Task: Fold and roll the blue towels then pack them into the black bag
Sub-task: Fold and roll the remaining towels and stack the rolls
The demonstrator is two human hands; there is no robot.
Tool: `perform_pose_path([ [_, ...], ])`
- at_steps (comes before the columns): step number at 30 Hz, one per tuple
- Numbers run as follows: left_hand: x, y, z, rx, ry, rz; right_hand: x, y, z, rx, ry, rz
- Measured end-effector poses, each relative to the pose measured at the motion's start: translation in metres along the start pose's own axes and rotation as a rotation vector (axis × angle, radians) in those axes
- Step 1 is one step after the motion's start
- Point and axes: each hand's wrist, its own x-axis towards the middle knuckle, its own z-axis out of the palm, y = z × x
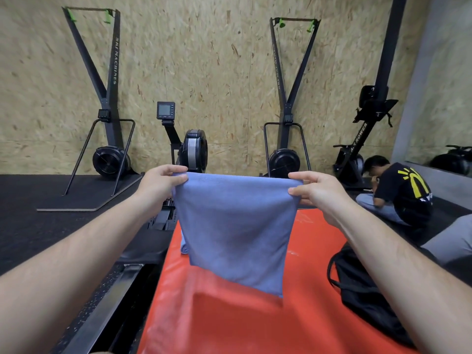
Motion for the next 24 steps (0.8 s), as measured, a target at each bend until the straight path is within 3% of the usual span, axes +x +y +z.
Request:
perform_pose_path([
  [4, -0.024, 0.013, -0.012, 0.149, 0.001, 0.168, -0.020, -0.004, -0.009, -0.146, -0.037, -0.107],
  [7, -0.032, 0.017, -0.022, 0.420, 0.024, 0.294, -0.027, -0.008, -0.015, -0.288, -0.039, -0.137],
  [13, -0.016, 0.004, -0.015, 0.730, 0.002, 0.346, -0.005, 0.001, -0.009, -0.542, -0.018, -0.139],
  [19, 0.020, -0.023, -0.006, 0.730, -0.020, 0.242, 0.027, 0.024, 0.010, -0.420, -0.009, -0.036],
  [24, 0.044, -0.024, -0.007, 0.464, 0.004, 0.187, 0.053, 0.032, 0.017, -0.223, 0.032, -0.103],
])
